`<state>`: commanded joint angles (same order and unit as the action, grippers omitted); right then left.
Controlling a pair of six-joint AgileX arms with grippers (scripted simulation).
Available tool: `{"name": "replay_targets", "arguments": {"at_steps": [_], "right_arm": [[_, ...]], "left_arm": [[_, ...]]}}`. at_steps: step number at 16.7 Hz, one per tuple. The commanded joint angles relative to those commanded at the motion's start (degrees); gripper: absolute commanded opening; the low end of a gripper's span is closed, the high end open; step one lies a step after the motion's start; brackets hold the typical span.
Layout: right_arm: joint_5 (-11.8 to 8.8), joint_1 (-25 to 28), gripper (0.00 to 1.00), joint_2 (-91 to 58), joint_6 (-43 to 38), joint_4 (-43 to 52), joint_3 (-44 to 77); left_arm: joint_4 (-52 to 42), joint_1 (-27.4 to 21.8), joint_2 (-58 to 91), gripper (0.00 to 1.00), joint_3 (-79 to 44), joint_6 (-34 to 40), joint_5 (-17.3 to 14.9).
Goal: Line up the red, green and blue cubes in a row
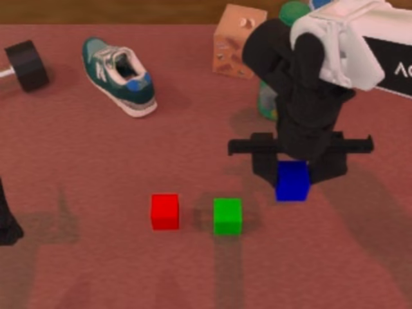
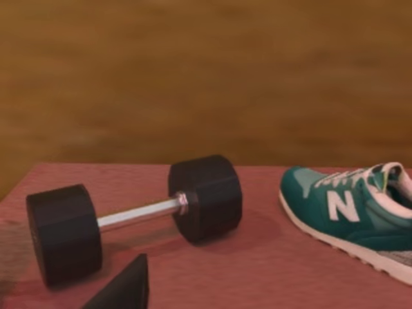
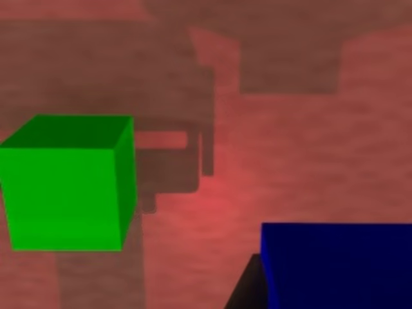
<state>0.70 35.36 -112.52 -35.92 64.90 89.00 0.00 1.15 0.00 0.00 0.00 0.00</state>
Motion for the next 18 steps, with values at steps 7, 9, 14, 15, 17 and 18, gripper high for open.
{"name": "replay_targets", "arguments": {"at_steps": [7,9,14,15,17,18], "right_arm": [[0.0,0.4,0.00,-2.8,-0.2,-10.6,-7.2],[0.1,0.5,0.00,-3.9,-0.3,-13.8,-9.6],[0.1,0.6,0.00,-4.2,-0.3,-14.6,-10.3],[0.1,0.6,0.08,-4.2,-0.3,-14.6,-10.3],[0.1,0.6,0.23,-4.2,-0.3,-14.6,-10.3],[0.1,0.6,0.30,-4.2,-0.3,-14.6,-10.3]], "left_arm": [[0.0,0.0,0.0,1.00,0.0,0.0,0.0],[0.0,0.0,0.0,1.00,0.0,0.0,0.0],[0.0,0.0,0.0,1.00,0.0,0.0,0.0],[0.0,0.0,0.0,1.00,0.0,0.0,0.0],[0.0,0.0,0.0,1.00,0.0,0.0,0.0],[0.0,0.0,0.0,1.00,0.0,0.0,0.0]]}}
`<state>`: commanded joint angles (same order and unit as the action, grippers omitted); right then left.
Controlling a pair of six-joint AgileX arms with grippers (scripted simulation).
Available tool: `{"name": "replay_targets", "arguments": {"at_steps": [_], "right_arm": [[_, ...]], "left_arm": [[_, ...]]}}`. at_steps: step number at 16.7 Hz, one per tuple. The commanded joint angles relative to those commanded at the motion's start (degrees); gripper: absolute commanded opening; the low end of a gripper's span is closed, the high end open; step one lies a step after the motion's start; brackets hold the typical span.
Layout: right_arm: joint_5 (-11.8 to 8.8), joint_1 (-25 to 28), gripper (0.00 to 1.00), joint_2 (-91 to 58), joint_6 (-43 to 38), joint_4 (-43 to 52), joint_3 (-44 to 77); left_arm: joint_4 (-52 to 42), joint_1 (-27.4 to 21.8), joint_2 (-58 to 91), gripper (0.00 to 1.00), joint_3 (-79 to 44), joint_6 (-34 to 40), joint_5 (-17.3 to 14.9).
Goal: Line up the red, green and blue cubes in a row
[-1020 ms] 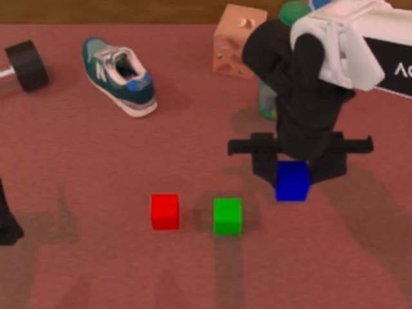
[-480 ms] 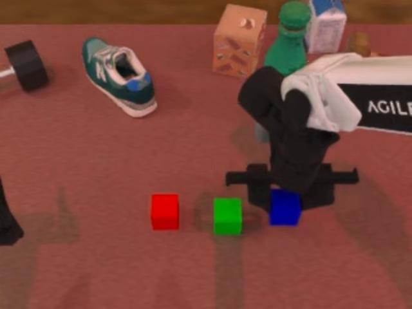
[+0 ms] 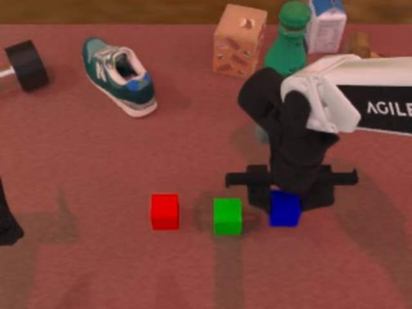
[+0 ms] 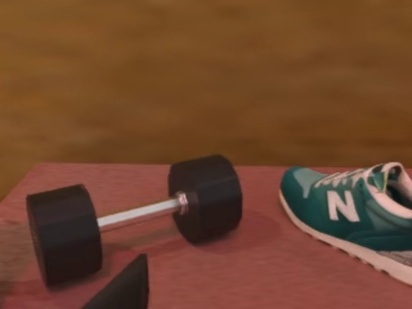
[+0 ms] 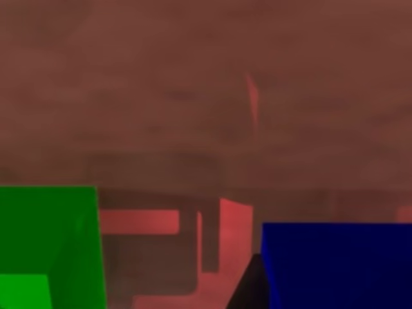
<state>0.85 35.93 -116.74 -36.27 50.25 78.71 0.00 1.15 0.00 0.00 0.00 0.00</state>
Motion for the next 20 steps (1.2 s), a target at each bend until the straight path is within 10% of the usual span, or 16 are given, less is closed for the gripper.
{"name": "replay_targets", "arguments": {"at_steps": [9,20], "right_arm": [[0.0,0.0,0.98,0.0,0.0,0.0,0.0],[0.0,0.0,1.00,0.3,0.0,1.0,0.9]], "left_arm": [[0.0,0.0,0.0,1.00,0.0,0.0,0.0],[0.0,0.0,0.0,1.00,0.0,0.0,0.0]]}}
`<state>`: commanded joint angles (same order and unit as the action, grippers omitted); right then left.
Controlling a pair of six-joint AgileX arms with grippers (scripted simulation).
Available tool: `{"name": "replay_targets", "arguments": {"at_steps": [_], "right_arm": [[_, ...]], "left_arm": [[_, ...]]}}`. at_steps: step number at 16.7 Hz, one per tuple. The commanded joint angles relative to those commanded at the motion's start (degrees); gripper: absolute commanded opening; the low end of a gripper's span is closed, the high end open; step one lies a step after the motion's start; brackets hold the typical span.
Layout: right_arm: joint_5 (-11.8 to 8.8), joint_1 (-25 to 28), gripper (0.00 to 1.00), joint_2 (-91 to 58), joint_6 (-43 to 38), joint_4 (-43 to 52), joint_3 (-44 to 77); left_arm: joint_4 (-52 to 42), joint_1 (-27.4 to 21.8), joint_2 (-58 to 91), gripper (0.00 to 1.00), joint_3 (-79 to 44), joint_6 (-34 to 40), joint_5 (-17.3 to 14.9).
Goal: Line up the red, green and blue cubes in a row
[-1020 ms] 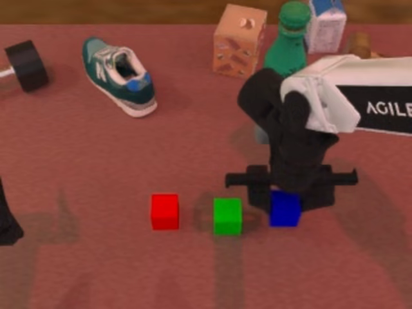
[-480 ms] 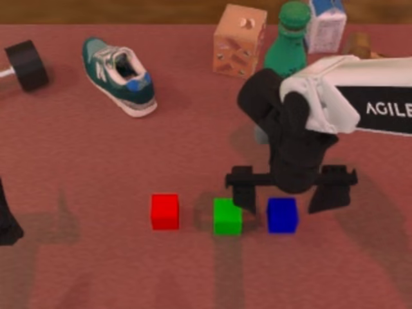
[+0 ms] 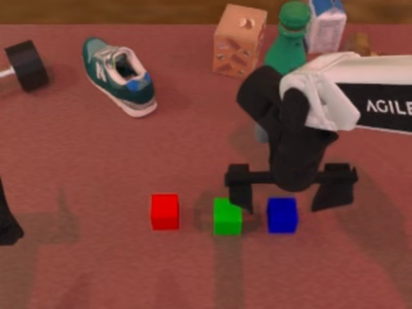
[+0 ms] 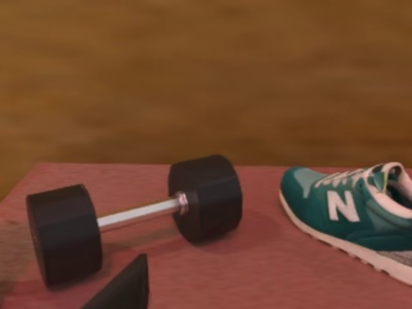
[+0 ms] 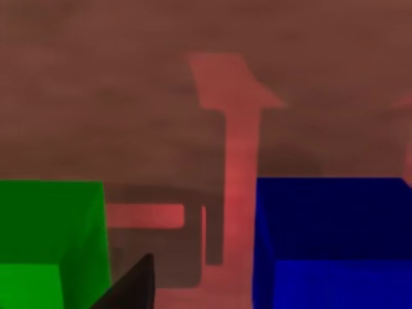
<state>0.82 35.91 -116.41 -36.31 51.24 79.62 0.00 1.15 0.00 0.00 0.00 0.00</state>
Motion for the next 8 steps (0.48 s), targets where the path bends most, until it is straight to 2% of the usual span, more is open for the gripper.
{"name": "replay_targets", "arguments": {"at_steps": [5,8], "right_arm": [[-0.1,0.5,1.00,3.2,0.0,10.3,6.5],[0.0,0.5,1.00,4.7,0.1,13.4,8.5]], "left_arm": [[0.0,0.0,0.0,1.00,0.0,0.0,0.0],[0.0,0.0,0.0,1.00,0.0,0.0,0.0]]}}
